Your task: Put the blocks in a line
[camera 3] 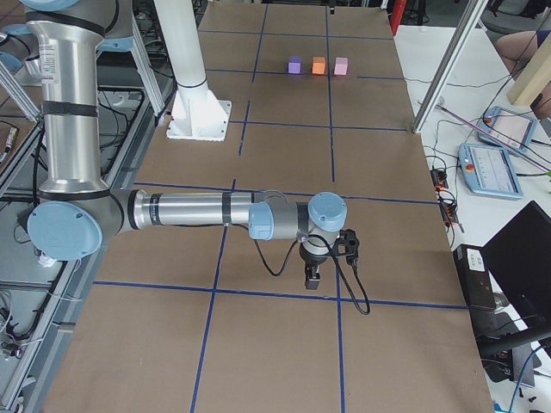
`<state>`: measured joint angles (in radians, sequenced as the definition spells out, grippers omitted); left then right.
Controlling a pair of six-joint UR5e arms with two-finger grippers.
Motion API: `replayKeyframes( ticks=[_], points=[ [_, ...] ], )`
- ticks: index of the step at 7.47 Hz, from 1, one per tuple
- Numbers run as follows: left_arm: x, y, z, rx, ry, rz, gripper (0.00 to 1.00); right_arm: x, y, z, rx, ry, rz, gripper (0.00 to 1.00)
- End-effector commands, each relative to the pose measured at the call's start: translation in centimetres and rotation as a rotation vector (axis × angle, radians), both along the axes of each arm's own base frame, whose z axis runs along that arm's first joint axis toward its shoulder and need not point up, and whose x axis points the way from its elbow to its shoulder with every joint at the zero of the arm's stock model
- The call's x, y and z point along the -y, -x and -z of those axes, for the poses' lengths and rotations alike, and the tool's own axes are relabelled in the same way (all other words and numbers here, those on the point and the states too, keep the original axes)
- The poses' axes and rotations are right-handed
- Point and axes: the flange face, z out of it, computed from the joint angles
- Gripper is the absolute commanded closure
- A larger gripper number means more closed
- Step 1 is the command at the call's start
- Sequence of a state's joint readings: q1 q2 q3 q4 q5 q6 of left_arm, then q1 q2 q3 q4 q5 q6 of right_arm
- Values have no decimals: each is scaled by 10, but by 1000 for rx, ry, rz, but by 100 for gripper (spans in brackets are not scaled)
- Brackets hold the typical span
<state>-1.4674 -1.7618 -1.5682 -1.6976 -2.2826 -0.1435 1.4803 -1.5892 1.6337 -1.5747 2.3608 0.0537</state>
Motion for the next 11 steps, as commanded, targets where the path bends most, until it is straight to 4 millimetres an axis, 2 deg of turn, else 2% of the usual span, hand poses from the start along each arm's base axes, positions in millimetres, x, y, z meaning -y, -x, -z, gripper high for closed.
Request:
replayKeyframes(
  ticks=[1,2,3,4,6,9,11],
  points=[
    [-13,98,-38,29,-28,41,0,0,0,0,0,-1,0,0],
    [-20,115,-46,36,-12,40,0,0,0,0,0,-1,0,0],
    [-22,118,-49,33,28,36,0,0,0,0,0,1,0,0],
    [-24,118,-61,29,57,36,1,0,0,0,0,-1,0,0],
    [-30,112,-94,-39,142,34,1,0,0,0,0,-1,0,0],
    [-49,105,-110,-32,166,26,0,0,0,0,0,-1,0,0],
    [-49,105,-108,-31,157,22,0,0,0,0,0,-1,0,0]
  ],
)
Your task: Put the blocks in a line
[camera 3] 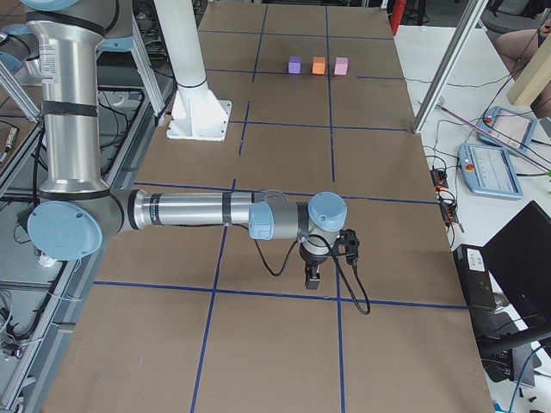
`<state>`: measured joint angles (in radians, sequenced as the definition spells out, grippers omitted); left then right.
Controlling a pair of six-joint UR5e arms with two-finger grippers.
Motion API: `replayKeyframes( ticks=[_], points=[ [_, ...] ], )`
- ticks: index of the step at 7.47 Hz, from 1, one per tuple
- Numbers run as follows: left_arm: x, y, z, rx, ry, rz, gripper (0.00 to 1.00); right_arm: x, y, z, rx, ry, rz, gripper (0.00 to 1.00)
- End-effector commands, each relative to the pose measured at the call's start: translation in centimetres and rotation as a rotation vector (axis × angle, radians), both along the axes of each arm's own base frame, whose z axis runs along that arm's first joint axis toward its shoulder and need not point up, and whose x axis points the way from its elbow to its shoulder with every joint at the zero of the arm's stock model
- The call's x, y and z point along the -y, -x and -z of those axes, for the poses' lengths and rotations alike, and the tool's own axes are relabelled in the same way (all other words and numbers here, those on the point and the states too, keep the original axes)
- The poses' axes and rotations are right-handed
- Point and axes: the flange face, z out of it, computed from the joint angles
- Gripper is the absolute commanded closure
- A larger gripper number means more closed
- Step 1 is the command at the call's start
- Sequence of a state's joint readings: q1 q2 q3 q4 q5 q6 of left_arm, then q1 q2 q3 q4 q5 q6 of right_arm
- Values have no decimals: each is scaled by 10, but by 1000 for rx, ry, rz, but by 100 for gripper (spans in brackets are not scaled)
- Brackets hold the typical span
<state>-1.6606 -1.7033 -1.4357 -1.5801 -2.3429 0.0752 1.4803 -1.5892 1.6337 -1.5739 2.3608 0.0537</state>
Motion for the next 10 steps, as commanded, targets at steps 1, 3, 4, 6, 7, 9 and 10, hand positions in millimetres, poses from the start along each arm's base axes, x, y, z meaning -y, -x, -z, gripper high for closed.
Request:
replayKeyframes(
  ticks=[1,3,4,6,7,9,10],
  points=[
    [-1,-1,4,2,-12,-3,0,0,0,0,0,0,0,0],
    [-1,-1,4,1,-8,1,0,0,0,0,0,0,0,0],
    [-1,-1,4,3,-8,0,0,0,0,0,0,0,0,0],
    [12,0,33,8,-52,0,0,0,0,0,0,0,0,0],
    [11,-8,40,9,-48,-13,0,0,0,0,0,0,0,0],
    [15,-32,41,8,-48,-56,0,0,0,0,0,0,0,0],
    [16,-32,42,6,-50,-57,0,0,0,0,0,2,0,0]
  ],
)
